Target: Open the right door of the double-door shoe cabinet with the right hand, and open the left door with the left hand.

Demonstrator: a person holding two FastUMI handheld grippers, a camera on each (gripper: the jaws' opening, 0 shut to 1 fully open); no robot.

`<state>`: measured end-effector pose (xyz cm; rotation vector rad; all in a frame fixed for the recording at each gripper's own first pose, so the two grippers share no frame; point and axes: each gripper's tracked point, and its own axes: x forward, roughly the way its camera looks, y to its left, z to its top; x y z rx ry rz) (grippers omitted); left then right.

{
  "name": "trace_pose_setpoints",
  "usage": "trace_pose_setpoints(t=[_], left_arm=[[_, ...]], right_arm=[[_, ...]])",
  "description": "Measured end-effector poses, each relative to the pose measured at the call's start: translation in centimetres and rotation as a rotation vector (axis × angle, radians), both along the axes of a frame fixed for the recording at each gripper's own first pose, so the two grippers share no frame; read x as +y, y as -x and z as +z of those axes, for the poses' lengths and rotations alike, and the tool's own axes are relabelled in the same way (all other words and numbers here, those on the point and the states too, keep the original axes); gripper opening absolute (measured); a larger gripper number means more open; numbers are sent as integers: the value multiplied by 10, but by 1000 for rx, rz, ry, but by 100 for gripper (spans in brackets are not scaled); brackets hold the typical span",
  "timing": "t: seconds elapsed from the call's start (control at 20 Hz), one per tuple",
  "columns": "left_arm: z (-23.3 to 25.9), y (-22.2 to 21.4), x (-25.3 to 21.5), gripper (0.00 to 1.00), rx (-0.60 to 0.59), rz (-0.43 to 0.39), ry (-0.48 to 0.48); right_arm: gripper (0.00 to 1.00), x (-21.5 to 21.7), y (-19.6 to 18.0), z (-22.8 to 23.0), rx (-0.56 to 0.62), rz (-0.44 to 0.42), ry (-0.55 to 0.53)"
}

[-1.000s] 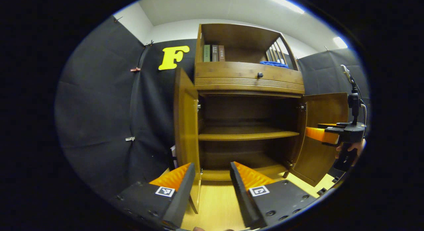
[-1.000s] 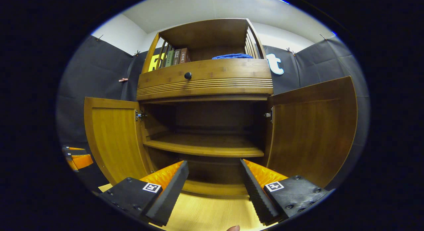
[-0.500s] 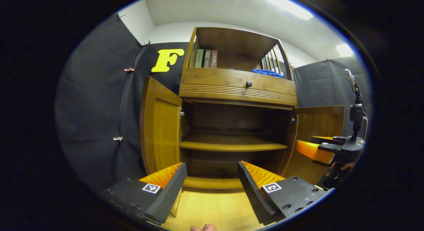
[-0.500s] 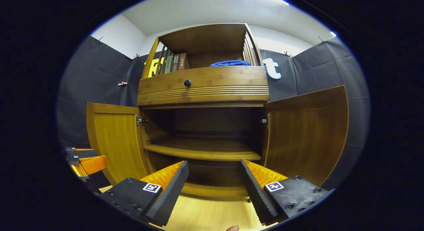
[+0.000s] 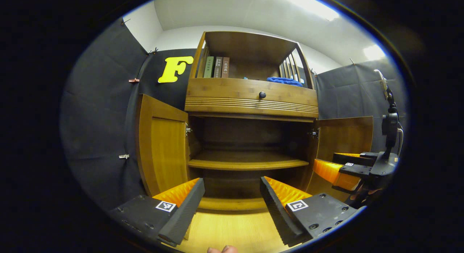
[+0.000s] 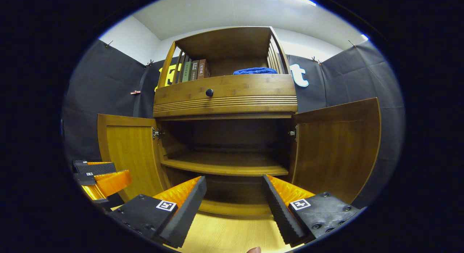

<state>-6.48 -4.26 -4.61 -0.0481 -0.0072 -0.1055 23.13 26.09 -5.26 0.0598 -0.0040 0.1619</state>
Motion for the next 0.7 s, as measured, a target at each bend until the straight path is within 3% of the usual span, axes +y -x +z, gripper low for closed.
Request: trace_pose_setpoints(t=[0.2,0.25,0.3,0.6,0.7], left_arm=[[3,-2,-3,95,-4,-9,-15],[2,-2,-5,94,-2,-13,-14],[1,-2,-6,94,2,-18,-13],[1,1,-6,96,6,-29,-18],[3,4,-5,96,0,-22,-16]], right_arm=[[99,-3,-1,1,4,-19,6],[95,-4,-1,2,0,-22,12],[100,-6,-1,4,-6,-27,13],[100,-3,1,8,-9,-32,8],[96,3,4,11,-10,-21,12]])
